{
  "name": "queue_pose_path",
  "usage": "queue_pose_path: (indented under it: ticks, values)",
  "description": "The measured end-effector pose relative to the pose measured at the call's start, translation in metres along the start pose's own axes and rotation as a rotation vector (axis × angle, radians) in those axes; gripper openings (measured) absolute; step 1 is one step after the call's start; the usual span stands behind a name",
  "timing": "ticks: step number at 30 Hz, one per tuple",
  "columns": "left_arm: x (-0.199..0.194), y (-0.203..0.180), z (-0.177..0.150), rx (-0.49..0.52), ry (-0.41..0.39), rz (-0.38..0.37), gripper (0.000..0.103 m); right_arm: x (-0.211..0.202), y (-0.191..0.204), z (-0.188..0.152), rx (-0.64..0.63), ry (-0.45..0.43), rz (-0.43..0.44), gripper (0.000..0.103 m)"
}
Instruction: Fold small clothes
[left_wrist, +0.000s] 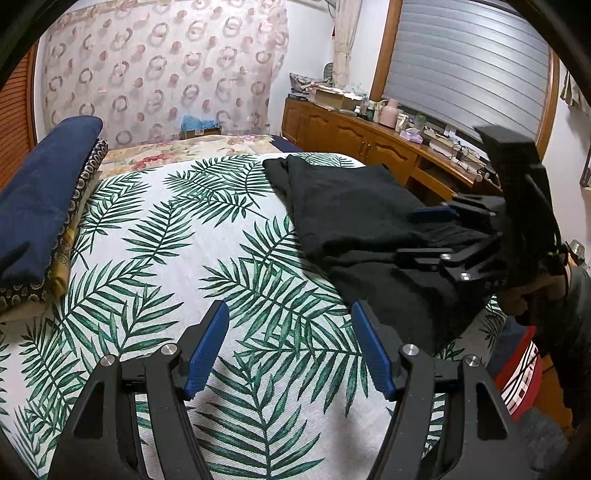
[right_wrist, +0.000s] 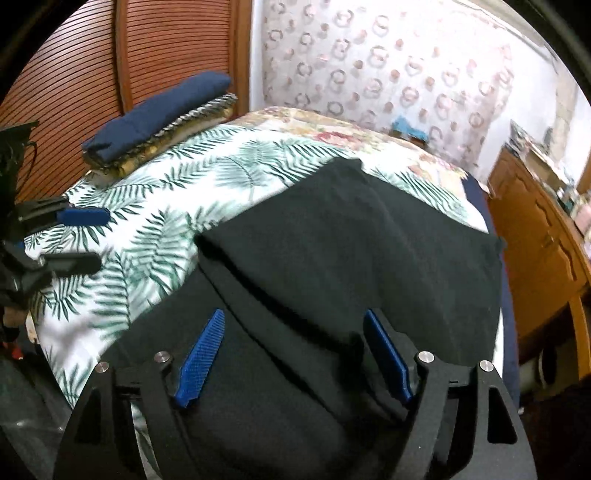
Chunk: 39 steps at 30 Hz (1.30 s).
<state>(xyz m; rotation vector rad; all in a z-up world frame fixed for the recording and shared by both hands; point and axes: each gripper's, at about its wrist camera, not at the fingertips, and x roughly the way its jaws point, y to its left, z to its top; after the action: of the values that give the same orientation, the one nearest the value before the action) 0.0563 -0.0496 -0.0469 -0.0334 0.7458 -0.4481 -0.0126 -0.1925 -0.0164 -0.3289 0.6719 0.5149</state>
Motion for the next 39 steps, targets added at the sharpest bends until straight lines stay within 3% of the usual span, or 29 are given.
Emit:
queue_pose_path:
  ticks: [6,12,15,20,25,31,39]
  values:
    - [-0.003,0.007,-0.001,-0.016,-0.004,0.007,0.070,0.029,0.019,0.027,-0.077,0.022,0.060,0.078]
    - [-0.004,0.011,-0.003,-0.025,-0.004,0.009,0.070,0.067,0.032,0.047,-0.127,0.085,0.113,0.071]
    - [-0.005,0.011,-0.004,-0.027,-0.005,0.007,0.070,0.078,0.035,0.050,-0.157,0.111,0.099,0.054]
    - [-0.005,0.013,-0.005,-0.031,-0.004,0.005,0.070,0.080,0.024,0.054,-0.124,0.106,0.139,0.014]
    - [-0.006,0.012,-0.005,-0.030,-0.007,0.000,0.070,0.056,-0.005,0.060,-0.062,0.047,0.171,0.009]
    - [-0.005,0.008,-0.003,-0.019,-0.006,-0.005,0.070,0.028,-0.048,0.070,-0.003,-0.046,0.047,0.007]
    - [-0.002,0.004,-0.002,-0.011,-0.002,-0.010,0.070,0.032,-0.117,0.071,0.086,-0.071,-0.170,0.006]
